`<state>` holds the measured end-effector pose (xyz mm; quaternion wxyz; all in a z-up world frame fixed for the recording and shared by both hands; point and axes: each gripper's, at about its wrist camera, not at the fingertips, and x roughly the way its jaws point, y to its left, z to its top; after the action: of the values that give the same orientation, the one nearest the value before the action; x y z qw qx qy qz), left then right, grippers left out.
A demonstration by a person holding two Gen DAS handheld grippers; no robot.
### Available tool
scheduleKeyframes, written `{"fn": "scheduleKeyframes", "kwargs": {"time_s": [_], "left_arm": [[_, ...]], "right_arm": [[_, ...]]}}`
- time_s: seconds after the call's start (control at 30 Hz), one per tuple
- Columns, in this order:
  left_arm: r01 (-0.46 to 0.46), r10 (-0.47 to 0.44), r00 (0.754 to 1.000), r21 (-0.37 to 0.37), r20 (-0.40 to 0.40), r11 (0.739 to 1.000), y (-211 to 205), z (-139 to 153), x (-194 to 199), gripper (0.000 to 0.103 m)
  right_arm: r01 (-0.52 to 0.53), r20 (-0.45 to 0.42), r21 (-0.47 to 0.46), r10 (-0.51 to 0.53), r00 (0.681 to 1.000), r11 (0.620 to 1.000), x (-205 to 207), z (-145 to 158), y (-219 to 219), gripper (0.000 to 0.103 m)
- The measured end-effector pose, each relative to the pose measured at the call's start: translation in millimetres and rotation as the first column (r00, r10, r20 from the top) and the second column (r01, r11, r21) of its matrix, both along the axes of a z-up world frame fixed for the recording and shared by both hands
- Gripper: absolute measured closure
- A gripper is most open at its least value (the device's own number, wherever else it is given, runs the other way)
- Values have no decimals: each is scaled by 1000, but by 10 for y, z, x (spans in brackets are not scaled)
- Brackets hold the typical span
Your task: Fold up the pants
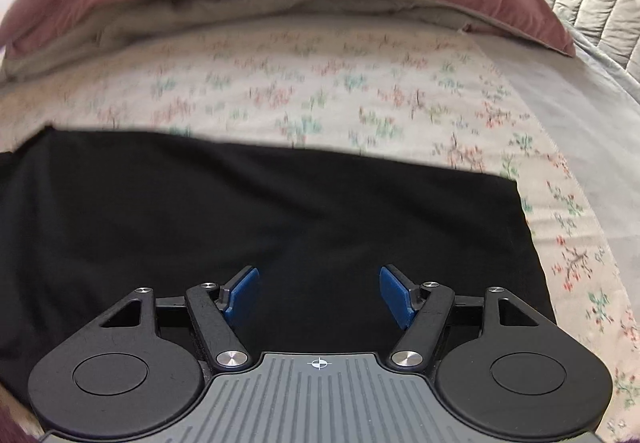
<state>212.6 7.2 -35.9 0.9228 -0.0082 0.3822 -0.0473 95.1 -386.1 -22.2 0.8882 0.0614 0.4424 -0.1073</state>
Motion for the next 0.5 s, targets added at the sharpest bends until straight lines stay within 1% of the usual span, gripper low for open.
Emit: {"fn": "scheduleKeyframes", "kwargs": {"time_s": [0.07, 0.1, 0.13, 0.17, 0.2, 0.23, 0.27, 0.37, 0.43, 0.5], "left_arm": [[43, -42, 999, 49, -25, 998, -62, -143, -180, 17], [64, -64, 998, 79, -6, 995, -100, -191, -272, 15], [69, -71, 997, 99, 13, 993, -121, -203, -342, 15], [73, -74, 997, 98, 9, 993, -124, -194, -382, 15], [73, -72, 997, 71, -8, 995, -99, -176, -404, 15], [68, -67, 998, 50, -22, 996, -77, -158, -417, 15], [63, -62, 998, 42, -33, 997, -69, -146, -427, 15], [56, -54, 998, 57, -45, 997, -81, -105, -505, 15], [70, -69, 997, 53, -17, 996, -119, -64, -589, 15], [107, -108, 994, 56, 21, 993, -220, -45, -711, 14]], "right_arm": [[2, -32, 33, -1, 999, 999, -36, -105, -64, 34], [-4, -29, 43, 5, 1000, 999, -62, -156, -111, 29], [-16, -10, 45, 17, 1000, 999, -100, -189, -163, 26], [-13, 3, 46, 13, 1000, 999, -134, -208, -225, 24], [17, 16, 50, -18, 1000, 999, -179, -222, -322, 24], [56, 24, 51, -57, 998, 997, -222, -224, -396, 24], [112, 26, 30, -113, 993, 993, -274, -224, -479, 24], [222, 23, -98, -221, 975, 970, -393, -205, -577, 23], [232, 42, -132, -229, 973, 964, -504, -146, -591, 23], [218, 83, -80, -212, 974, 973, -639, -59, -573, 23]]}}
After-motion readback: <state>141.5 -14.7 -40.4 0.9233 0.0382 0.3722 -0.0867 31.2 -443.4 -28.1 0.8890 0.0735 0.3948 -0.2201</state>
